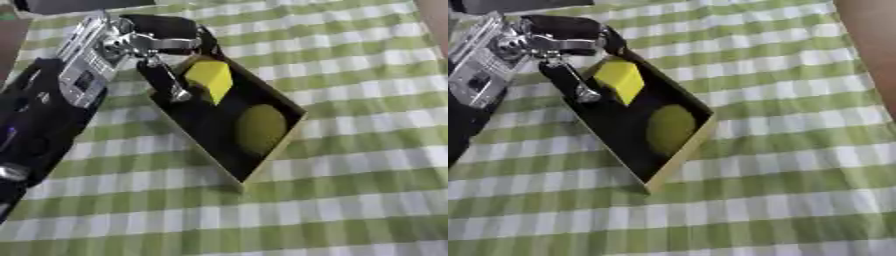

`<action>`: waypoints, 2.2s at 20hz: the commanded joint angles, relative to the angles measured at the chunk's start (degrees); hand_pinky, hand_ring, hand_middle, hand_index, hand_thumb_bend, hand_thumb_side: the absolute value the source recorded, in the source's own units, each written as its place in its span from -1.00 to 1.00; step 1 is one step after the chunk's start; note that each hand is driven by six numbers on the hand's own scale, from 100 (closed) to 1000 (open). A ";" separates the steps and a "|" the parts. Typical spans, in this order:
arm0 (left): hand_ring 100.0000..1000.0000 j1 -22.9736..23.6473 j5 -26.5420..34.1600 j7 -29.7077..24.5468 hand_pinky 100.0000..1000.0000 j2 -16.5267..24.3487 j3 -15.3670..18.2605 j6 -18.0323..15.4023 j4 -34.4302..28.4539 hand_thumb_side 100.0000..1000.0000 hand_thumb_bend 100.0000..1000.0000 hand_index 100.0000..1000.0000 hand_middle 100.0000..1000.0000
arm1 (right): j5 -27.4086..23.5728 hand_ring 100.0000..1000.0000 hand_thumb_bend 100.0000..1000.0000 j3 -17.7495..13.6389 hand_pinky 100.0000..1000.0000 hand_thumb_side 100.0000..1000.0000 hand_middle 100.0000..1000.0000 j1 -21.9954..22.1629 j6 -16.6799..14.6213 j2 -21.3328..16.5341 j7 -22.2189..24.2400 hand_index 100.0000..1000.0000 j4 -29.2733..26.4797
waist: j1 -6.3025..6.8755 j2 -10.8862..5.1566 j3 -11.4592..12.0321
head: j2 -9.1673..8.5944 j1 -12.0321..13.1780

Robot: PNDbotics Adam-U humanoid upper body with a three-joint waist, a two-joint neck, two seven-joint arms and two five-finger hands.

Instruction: Pick up objects on the table and place them in the box.

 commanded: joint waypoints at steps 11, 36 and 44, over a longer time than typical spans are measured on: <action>0.71 0.28 0.03 2.02 0.76 1.21 1.60 -0.78 -3.11 -0.86 -0.40 0.88 0.61 | -0.12 1.00 -1.00 -0.27 0.83 0.18 -0.01 0.20 0.21 -0.67 0.15 0.72 -0.56 | 0.19 -2.11 0.41 | -0.38 -0.65; 0.76 10.17 3.50 9.63 0.76 22.54 14.92 7.31 1.68 -1.00 -0.24 0.86 0.61 | 1.43 1.00 -1.00 -0.82 0.83 0.16 -0.02 1.82 -1.21 -0.93 -0.50 0.72 -0.56 | -0.63 -1.80 2.21 | -0.72 -2.17; 0.82 11.17 2.74 9.57 0.80 24.72 17.20 6.06 6.47 -1.00 -0.15 0.86 0.64 | 2.56 1.00 -1.00 -0.77 0.83 0.16 -0.04 1.61 -1.24 -0.20 -0.12 0.72 -0.56 | -0.40 -0.20 1.30 | -1.14 -0.99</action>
